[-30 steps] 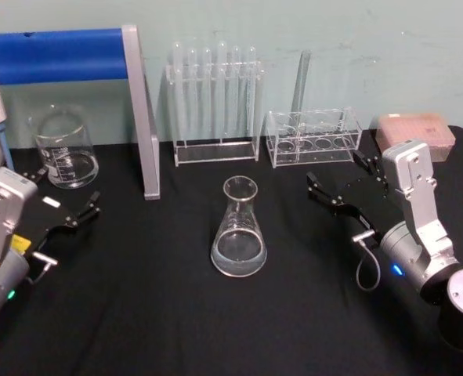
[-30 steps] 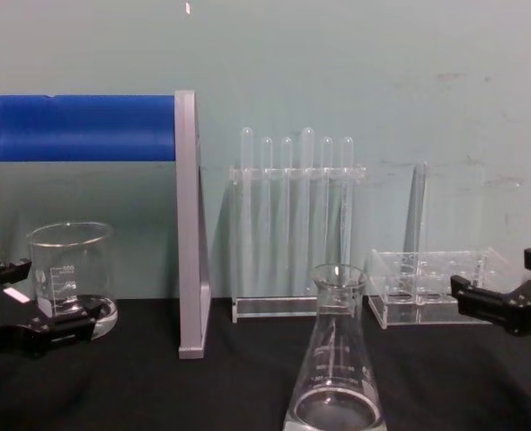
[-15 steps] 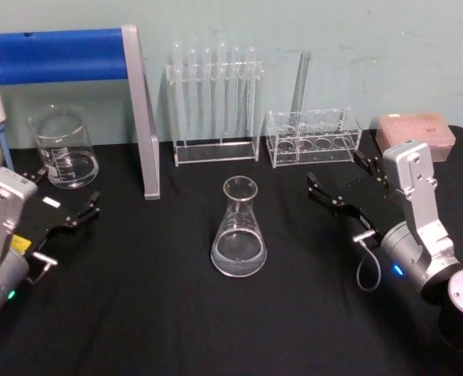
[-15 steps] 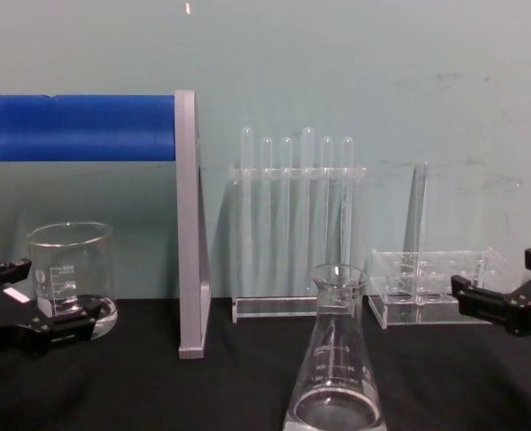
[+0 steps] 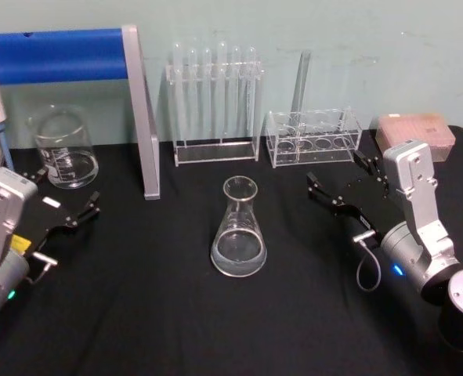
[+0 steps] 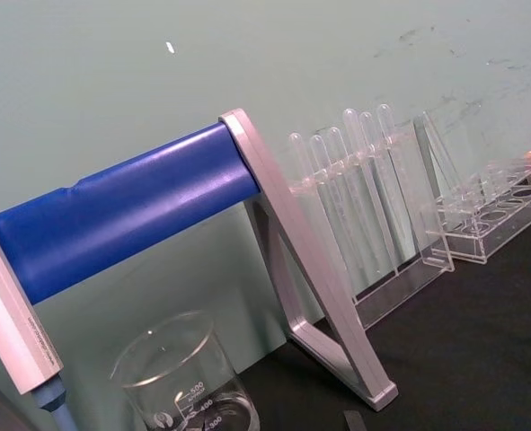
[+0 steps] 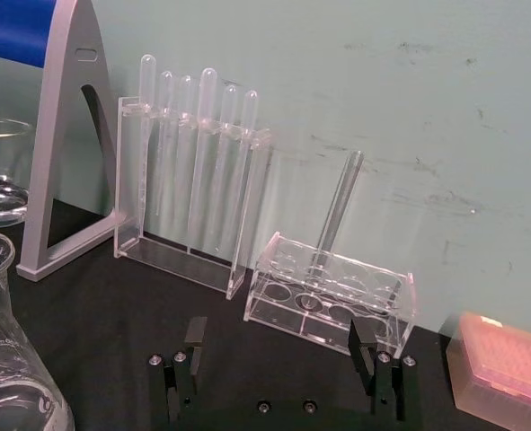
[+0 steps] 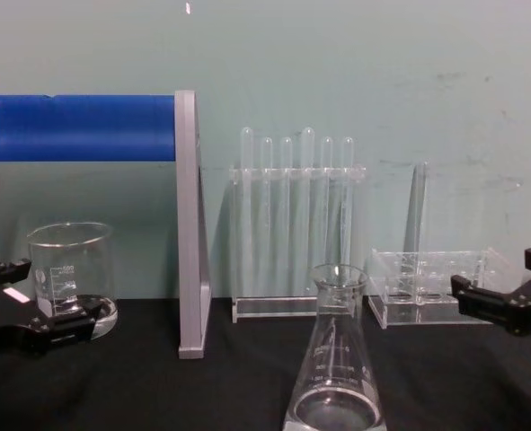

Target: Grasp the erlenmeyer flask with one hand, shake it three times, then place it back.

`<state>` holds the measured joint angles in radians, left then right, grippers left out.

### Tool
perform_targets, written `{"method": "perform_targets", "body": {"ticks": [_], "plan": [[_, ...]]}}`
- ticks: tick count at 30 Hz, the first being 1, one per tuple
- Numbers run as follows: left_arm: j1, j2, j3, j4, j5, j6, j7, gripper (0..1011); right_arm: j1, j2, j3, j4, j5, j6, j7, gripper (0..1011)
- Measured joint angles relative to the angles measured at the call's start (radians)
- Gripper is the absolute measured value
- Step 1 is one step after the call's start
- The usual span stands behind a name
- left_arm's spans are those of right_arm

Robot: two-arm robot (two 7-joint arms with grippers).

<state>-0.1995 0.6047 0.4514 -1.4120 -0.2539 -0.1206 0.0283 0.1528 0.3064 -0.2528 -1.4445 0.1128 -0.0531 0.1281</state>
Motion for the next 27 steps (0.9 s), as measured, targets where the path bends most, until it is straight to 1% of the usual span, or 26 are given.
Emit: {"method": "perform_targets", "body": {"ticks": [27], "plan": [[0.000, 0.000, 0.000, 0.000, 0.000, 0.000, 0.000, 1001, 0.000, 0.000, 0.000, 0.000, 0.000, 0.000, 0.000, 1000]]}}
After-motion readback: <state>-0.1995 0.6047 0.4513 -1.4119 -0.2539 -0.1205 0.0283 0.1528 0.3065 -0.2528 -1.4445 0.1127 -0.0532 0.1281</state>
